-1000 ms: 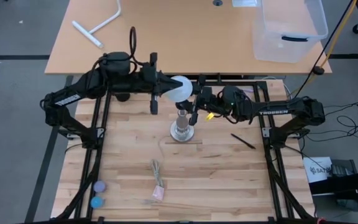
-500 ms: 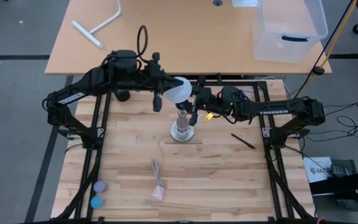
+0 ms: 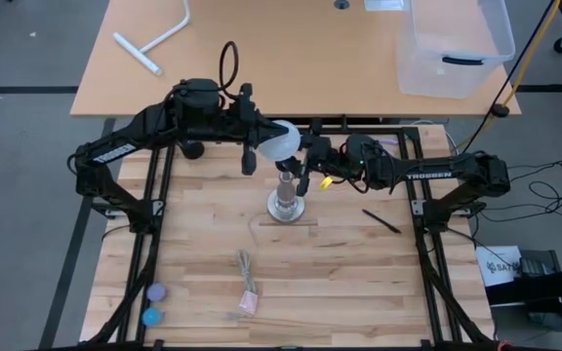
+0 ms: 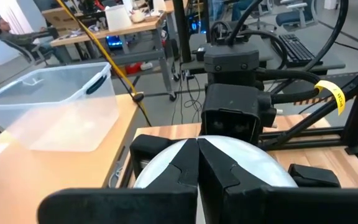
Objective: Screw lightbulb
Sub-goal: Insert the lightbulb into the lamp
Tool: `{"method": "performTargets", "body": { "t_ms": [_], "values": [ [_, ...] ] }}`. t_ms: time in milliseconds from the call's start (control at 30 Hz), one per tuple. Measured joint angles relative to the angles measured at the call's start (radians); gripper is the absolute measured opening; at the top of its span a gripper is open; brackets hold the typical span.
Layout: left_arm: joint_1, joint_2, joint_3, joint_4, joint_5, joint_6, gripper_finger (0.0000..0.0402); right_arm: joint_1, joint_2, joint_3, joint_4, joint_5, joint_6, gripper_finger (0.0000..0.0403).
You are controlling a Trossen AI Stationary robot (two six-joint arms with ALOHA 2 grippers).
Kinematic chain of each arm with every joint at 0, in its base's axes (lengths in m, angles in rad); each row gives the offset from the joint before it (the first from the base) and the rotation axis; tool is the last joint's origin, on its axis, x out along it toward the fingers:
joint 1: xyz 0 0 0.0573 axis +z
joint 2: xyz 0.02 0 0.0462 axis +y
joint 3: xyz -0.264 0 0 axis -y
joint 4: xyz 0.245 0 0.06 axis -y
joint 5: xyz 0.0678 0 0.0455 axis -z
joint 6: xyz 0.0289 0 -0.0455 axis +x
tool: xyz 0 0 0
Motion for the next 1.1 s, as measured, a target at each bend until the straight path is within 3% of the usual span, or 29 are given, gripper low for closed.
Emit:
{"method": "performTargets", "body": {
  "t_ms": [500, 1100],
  "values": [
    [0.0, 0.037, 0.002, 0.007, -0.002, -0.015, 0.0, 0.001, -0.003, 0.0, -0.028, 0.0, 0.003, 0.0166],
    [0.0, 0.039, -0.001, 0.015, -0.007, -0.027, 0.0, 0.04, -0.134, 0.001, -0.218, 0.06, -0.004, 0.0235]
  ]
}}
